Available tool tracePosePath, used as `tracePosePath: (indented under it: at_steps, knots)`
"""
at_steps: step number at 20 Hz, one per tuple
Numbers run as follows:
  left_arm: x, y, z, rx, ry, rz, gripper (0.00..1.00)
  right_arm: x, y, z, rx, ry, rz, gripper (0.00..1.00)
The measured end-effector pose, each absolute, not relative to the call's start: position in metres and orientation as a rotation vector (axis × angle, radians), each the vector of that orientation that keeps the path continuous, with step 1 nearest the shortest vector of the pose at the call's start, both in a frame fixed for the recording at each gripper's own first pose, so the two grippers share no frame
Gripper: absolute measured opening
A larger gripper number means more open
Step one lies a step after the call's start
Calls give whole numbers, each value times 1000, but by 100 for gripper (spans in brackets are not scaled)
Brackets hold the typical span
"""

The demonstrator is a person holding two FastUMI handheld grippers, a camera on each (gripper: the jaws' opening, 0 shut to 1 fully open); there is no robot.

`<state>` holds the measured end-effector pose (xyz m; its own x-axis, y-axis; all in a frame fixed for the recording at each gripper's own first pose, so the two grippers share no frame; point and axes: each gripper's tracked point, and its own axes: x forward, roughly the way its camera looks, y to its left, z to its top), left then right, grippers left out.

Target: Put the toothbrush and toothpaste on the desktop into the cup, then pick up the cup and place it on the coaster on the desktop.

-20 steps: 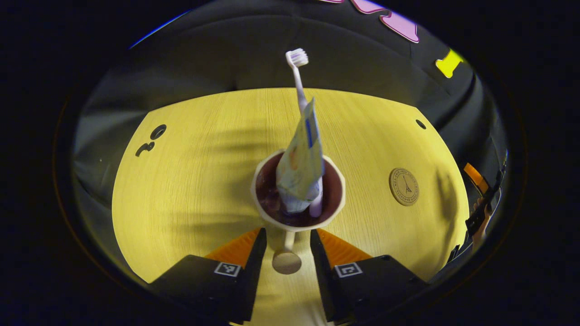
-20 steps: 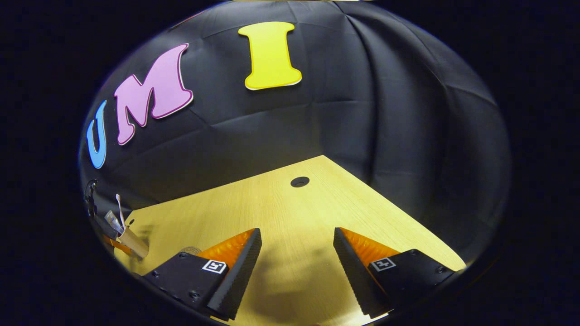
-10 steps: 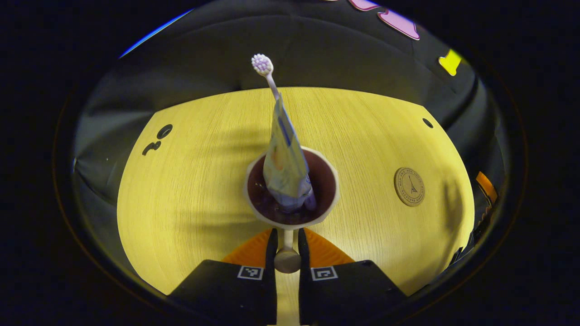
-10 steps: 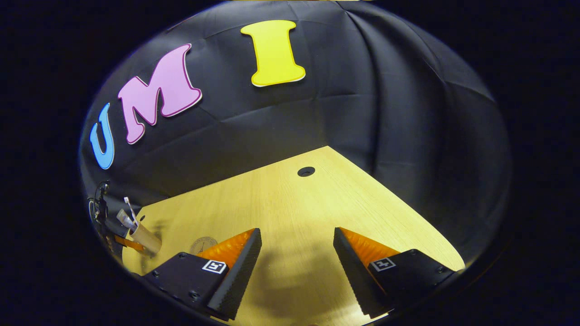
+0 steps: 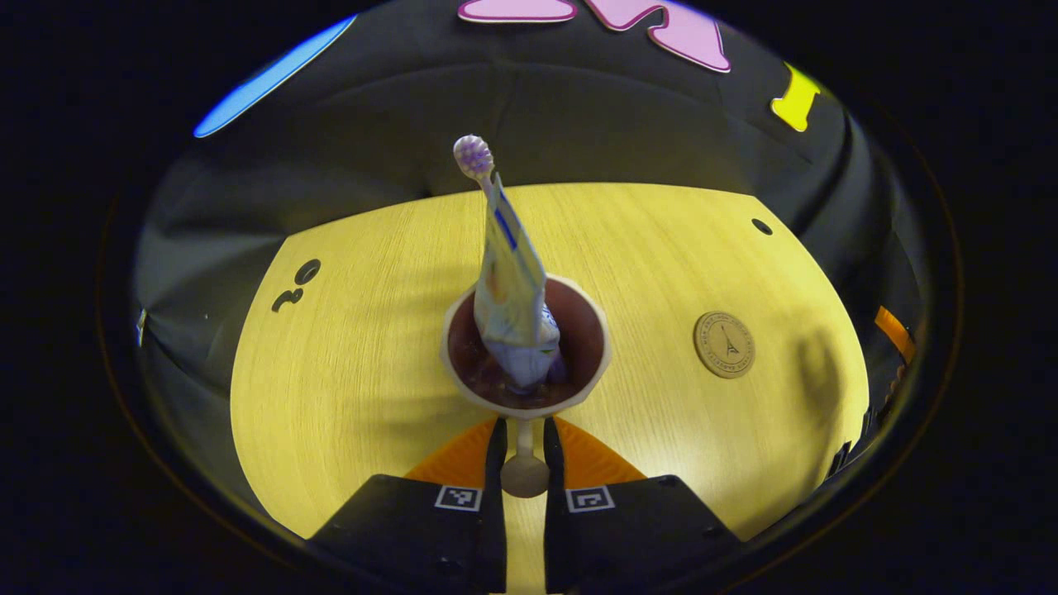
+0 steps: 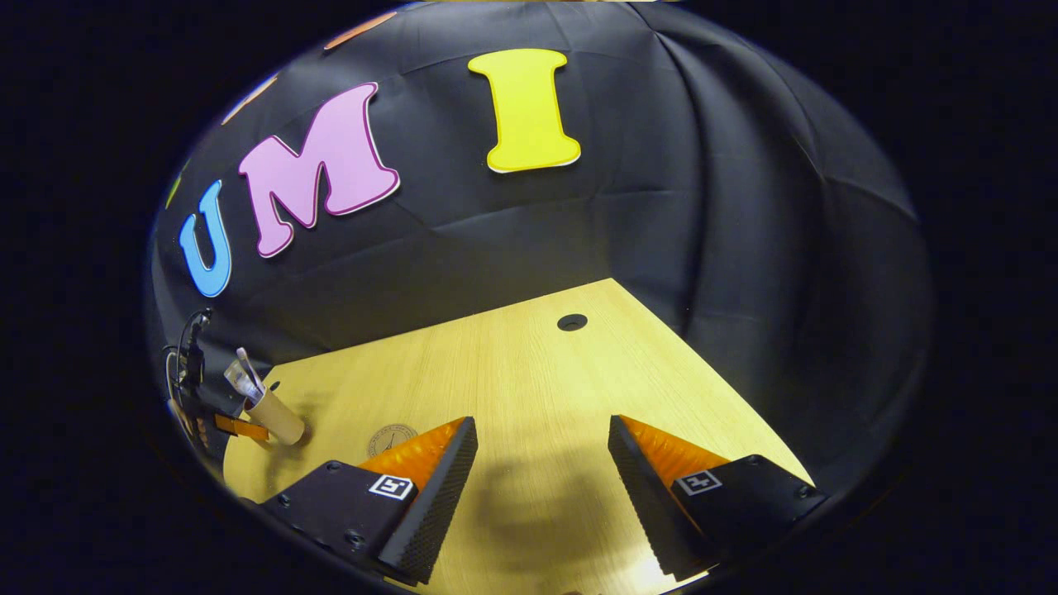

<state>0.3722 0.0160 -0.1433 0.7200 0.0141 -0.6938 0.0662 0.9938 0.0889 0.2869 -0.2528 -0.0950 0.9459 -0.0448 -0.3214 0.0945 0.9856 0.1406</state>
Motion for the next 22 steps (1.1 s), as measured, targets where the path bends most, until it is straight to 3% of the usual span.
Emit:
tracePosePath:
  at_steps: [10,18,22]
  knots:
    - [380,-94,-124,143,732,-214,22,264,-262,-84,159,314,-72,98]
    - [398,-173,-155,254,789,-372,23,251,-270,-81,188,302,-100,98]
    - [407,-183,-173,295,833,-376,22,251,-273,-81,197,301,-114,98]
